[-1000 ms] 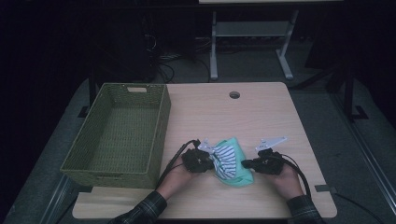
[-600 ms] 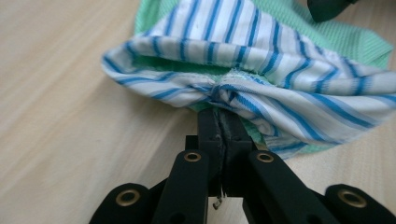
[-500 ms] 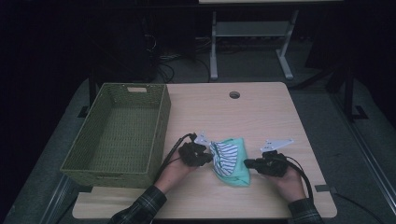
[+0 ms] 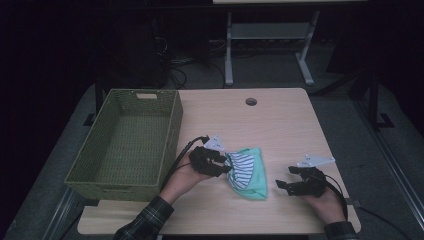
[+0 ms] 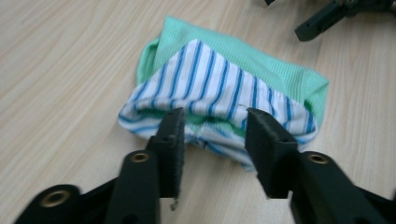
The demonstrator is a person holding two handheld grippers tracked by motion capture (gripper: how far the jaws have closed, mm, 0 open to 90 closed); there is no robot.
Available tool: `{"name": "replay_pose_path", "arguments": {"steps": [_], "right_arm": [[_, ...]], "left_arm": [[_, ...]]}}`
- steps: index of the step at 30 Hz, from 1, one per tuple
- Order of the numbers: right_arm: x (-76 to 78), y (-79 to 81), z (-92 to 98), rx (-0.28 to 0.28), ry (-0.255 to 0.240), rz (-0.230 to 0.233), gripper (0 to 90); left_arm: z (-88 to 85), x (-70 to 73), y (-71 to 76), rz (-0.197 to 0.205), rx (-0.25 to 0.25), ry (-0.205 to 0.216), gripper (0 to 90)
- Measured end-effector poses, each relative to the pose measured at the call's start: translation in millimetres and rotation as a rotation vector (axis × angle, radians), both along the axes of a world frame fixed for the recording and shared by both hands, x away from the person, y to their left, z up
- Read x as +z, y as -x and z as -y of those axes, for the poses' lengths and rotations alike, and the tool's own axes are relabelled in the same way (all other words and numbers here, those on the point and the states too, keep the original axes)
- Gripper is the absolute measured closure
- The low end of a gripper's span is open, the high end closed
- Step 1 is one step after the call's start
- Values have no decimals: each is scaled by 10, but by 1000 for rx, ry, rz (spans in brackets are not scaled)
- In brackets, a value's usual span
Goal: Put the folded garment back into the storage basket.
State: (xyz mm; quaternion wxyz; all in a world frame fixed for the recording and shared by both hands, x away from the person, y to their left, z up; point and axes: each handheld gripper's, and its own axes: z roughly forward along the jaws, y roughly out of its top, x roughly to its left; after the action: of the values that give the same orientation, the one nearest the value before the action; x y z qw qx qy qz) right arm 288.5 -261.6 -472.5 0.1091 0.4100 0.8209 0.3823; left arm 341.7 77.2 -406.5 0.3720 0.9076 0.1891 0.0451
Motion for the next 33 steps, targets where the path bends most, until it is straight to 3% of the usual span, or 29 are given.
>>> {"name": "replay_pose_path", "arguments": {"steps": [5,8,11,20,23,26,33], "right_arm": [[-62,26,37,-5,31,7,90],[-82,23,9,-11,64,27,55],[-103,27,-23,-7,97,46,23],[-107,24,-22,0,96,49,23],[-107,24,-22,0,96,49,23],[-107,25,-22,-1,95,48,23],[-108,26,-23,-2,94,48,24]], "left_arm": [[95,13,-71,-4,-42,-22,407],[145,26,-122,-4,-88,-33,374],[202,17,-148,-6,-102,-41,329],[396,-67,-208,-5,-186,-155,274],[450,-136,-219,-20,-208,-173,269],[485,-194,-212,-24,-222,-212,265],[519,-312,-219,-44,-240,-260,231]]}}
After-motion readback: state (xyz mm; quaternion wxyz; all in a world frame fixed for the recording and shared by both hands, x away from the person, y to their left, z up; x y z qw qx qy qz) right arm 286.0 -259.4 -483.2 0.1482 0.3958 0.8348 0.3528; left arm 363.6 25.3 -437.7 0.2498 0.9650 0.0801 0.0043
